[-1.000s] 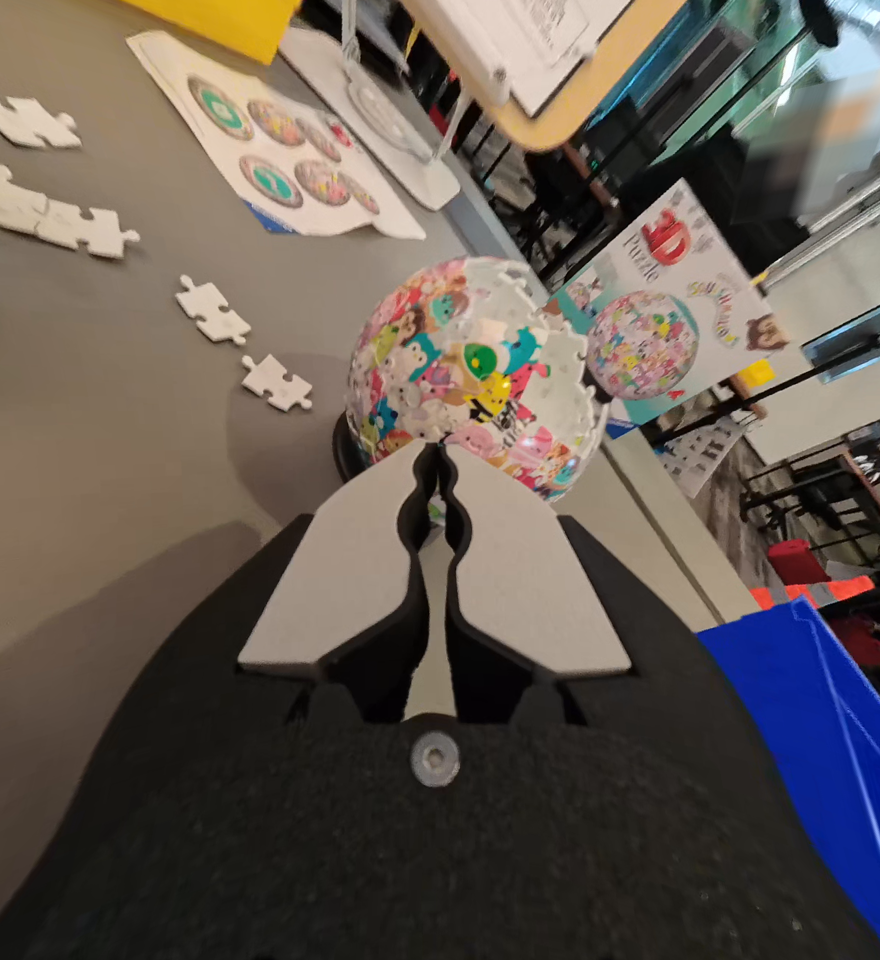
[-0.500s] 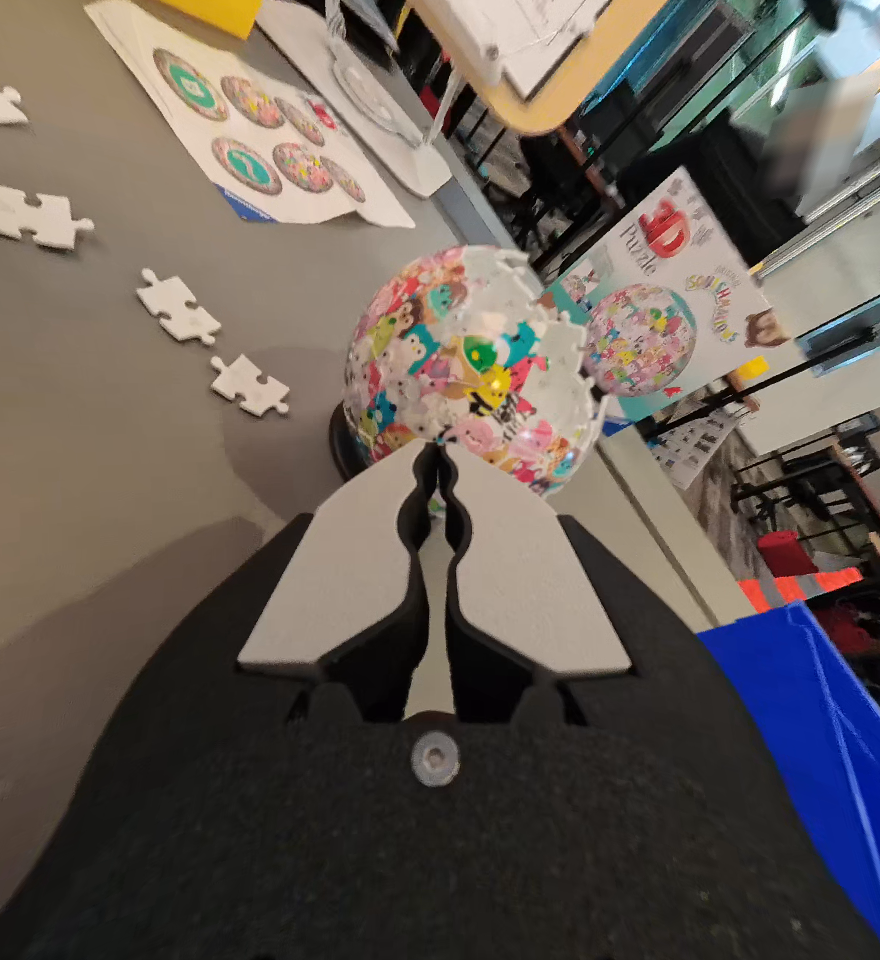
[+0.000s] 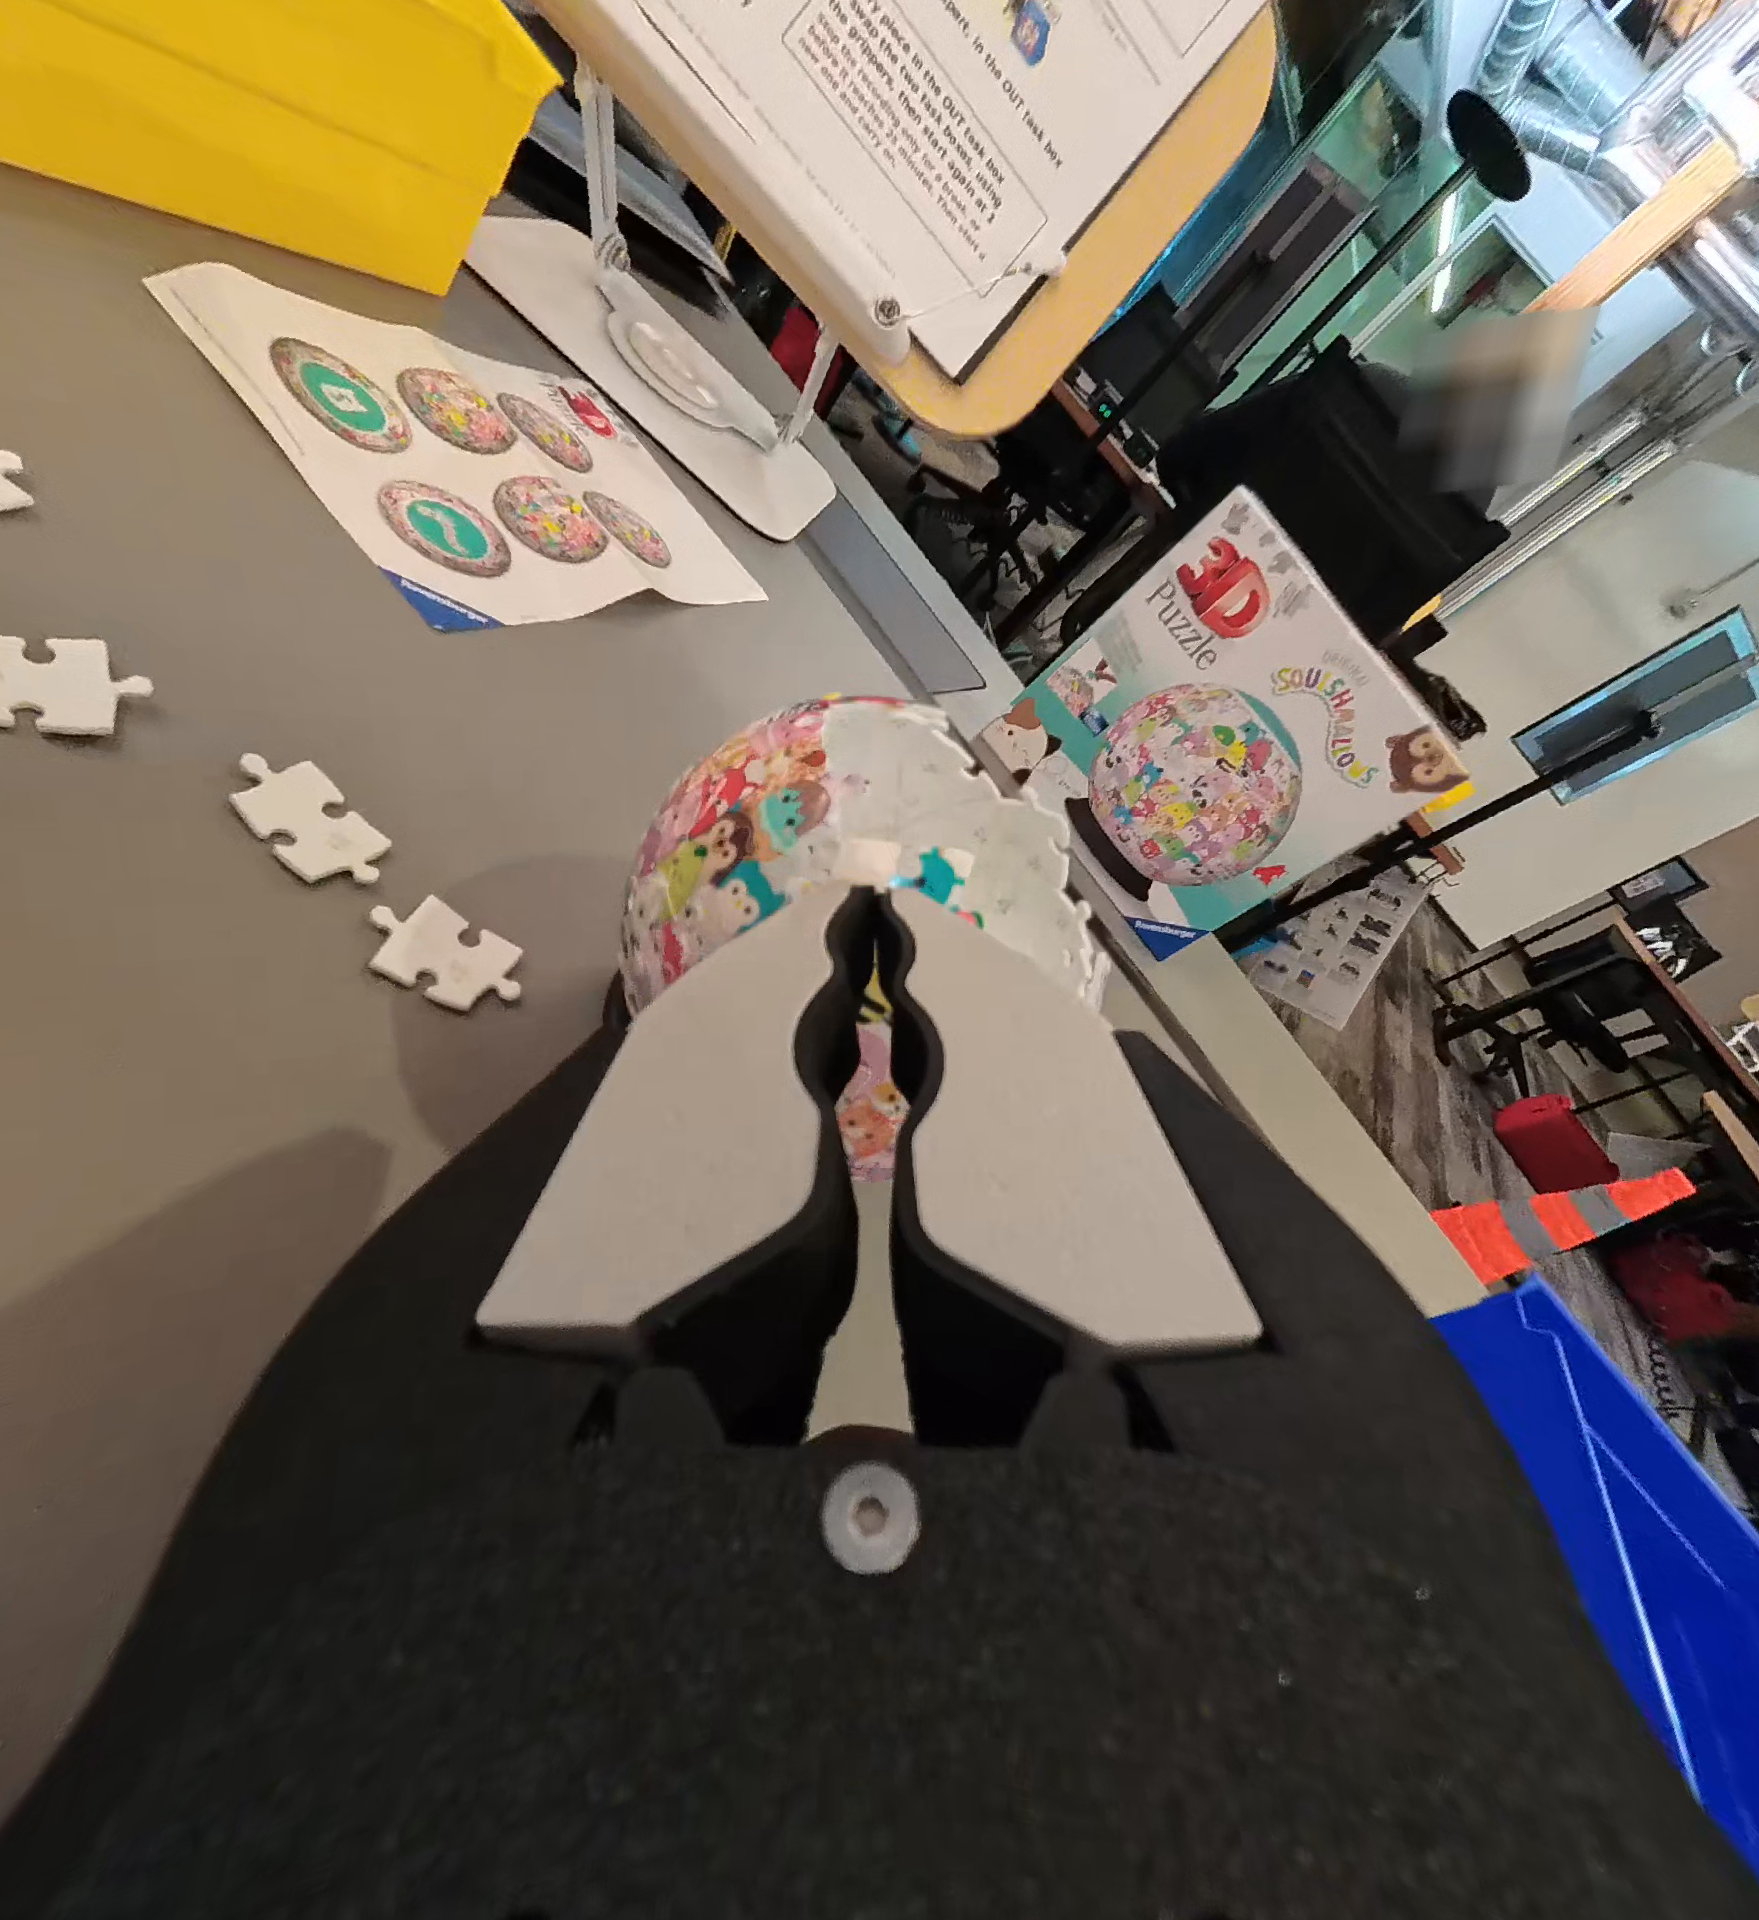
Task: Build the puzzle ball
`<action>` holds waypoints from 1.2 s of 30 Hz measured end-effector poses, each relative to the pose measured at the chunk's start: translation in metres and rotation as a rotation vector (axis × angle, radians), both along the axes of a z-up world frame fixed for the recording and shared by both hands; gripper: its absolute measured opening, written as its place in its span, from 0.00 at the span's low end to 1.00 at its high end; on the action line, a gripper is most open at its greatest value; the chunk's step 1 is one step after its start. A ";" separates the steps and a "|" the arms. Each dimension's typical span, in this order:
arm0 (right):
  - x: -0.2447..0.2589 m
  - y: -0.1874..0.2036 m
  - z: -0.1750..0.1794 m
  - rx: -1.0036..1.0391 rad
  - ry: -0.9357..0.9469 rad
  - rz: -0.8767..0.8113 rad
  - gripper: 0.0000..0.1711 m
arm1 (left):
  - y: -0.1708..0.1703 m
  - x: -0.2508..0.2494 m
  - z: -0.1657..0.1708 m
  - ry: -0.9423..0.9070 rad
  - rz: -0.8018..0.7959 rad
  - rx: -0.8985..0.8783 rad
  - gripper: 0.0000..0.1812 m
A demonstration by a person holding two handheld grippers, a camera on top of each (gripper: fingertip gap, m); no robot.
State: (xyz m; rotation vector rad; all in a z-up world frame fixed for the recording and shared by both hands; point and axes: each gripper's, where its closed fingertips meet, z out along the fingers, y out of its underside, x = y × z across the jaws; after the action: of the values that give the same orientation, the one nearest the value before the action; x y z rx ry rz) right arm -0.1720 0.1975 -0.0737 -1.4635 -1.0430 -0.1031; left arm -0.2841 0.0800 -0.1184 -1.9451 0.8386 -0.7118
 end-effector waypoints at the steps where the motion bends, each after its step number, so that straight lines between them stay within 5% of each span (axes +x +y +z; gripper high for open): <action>1: -0.001 0.001 0.000 -0.003 -0.004 -0.001 0.00 | 0.000 0.000 0.000 0.000 0.000 0.000 0.25; 8: -0.004 -0.010 0.010 -0.222 -0.022 0.212 0.02 | 0.000 0.000 -0.001 -0.009 -0.004 -0.011 0.25; 13: -0.012 -0.004 -0.018 -0.125 -0.189 0.147 0.00 | -0.001 0.000 -0.002 0.005 -0.008 -0.004 0.25; 19: -0.016 -0.003 -0.006 0.011 -0.157 0.087 0.00 | -0.003 0.001 -0.002 0.012 -0.015 0.003 0.25; 36: -0.015 -0.001 -0.013 -0.065 -0.067 0.090 0.00 | -0.001 0.001 -0.006 0.016 -0.013 -0.008 0.25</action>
State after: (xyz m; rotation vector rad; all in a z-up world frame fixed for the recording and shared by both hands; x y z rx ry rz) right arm -0.1867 0.1961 -0.0868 -1.4778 -1.1741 -0.0544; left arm -0.2834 0.0785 -0.1244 -1.9566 0.8605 -0.7087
